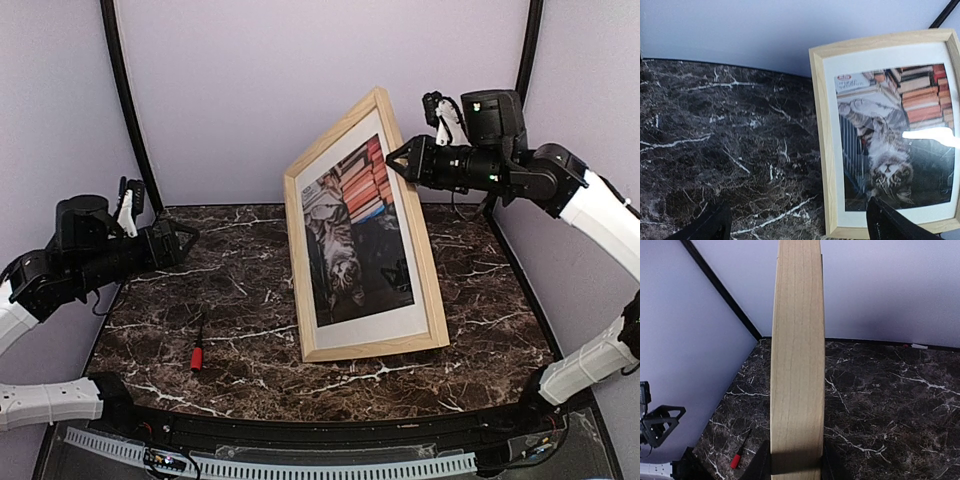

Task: Take the photo out of the frame
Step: Turn over the photo frame at the center of the board, then pass from the right arm to the left

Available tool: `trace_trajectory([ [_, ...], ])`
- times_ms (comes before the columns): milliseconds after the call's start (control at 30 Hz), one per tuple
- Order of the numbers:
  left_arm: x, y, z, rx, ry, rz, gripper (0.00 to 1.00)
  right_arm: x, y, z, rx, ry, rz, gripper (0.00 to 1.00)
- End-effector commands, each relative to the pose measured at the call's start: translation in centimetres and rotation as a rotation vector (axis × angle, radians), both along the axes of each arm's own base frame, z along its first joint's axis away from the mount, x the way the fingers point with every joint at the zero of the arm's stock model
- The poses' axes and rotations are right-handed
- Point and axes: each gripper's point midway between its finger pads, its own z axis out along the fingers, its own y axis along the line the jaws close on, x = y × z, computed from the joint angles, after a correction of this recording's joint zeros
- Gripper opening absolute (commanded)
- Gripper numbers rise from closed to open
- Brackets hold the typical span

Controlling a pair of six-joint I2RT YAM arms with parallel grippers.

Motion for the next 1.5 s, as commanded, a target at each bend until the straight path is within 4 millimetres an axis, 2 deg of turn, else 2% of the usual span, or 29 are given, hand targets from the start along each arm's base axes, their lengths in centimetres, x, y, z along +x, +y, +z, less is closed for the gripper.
trace_trajectory([
  [0, 0.0, -3.2, -5.5, 0.029, 0.157, -0.129, 0.96, 2.3, 0.0, 0.8, 0.208, 0.034, -0.004, 0.0],
  [133, 0.5, -5.4, -8.6, 0.021, 0.229, -0.201, 0.91, 4.7, -3.2, -3.1, 0.148, 0.13, -0.135, 0.0],
  [267, 0.3, -8.5, -9.3, -0.021, 0.23, -0.346, 0.83, 6.1, -5.8, -7.1, 0.164, 0.233, -0.232, 0.0],
  [367, 0.8, -8.8, -10.3, 0.024, 0.237, -0.358, 0.83, 6.6, -7.0, -10.9, 0.156, 0.33, -0.297, 0.0],
  [433, 0.5, -9.7, -10.3, 0.033, 0.243, -0.412, 0.81, 6.7, -7.8, -13.3, 0.135, 0.401, -0.356, 0.0],
  [500, 0.0, -11.4, -9.0, 0.035, 0.195, -0.486, 0.81, 6.7, -8.3, -15.3, 0.11, 0.466, -0.402, 0.0],
  [600, 0.2, -12.5, -6.7, 0.102, 0.101, -0.49, 0.92, 6.6, -8.4, -17.5, 0.099, 0.547, -0.447, 0.0],
  [633, -0.2, -13.3, -6.4, 0.136, 0.069, -0.526, 0.93, 6.5, -8.3, -17.9, 0.104, 0.569, -0.454, 0.0],
  [667, -0.1, -13.7, -5.3, 0.142, 0.028, -0.53, 0.95, 6.5, -8.2, -18.4, 0.112, 0.591, -0.465, 0.0],
  [800, -1.6, -16.1, -2.3, 0.188, -0.119, -0.625, 0.99, 6.3, -8.2, -19.3, 0.141, 0.662, -0.514, 0.0],
  [900, -4.6, -19.1, -0.3, 0.242, -0.264, -0.748, 0.99, 6.2, -8.5, -19.2, 0.157, 0.698, -0.573, 0.0],
  [933, -4.8, -19.4, 0.5, 0.263, -0.302, -0.743, 0.99, 6.2, -8.8, -19.0, 0.161, 0.706, -0.61, 0.0],
  [967, -6.0, -20.6, 0.4, 0.309, -0.345, -0.787, 0.99, 6.1, -9.0, -18.9, 0.155, 0.718, -0.639, 0.0],
  [1000, -5.9, -20.8, 0.8, 0.371, -0.4, -0.773, 0.99, 6.0, -9.1, -18.9, 0.151, 0.737, -0.66, 0.0],
  [1067, -7.0, -22.1, 0.8, 0.474, -0.474, -0.779, 0.99, 5.7, -8.9, -19.1, 0.135, 0.785, -0.69, 0.0],
  [1100, -7.9, -23.1, 0.5, 0.523, -0.502, -0.777, 0.99, 5.7, -8.8, -19.1, 0.125, 0.804, -0.702, 0.0],
  [1267, -9.9, -26.1, -0.8, 0.713, -0.616, -0.796, 0.99, 5.5, -7.5, -19.4, 0.054, 0.872, -0.729, 0.0],
  [1367, -10.4, -26.8, -0.9, 0.743, -0.646, -0.784, 0.97, 5.5, -6.6, -19.6, 0.052, 0.895, -0.711, 0.0],
  [1467, -9.8, -26.8, -0.9, 0.774, -0.655, -0.745, 0.93, 5.4, -6.1, -19.4, 0.066, 0.88, -0.705, 0.0],
])
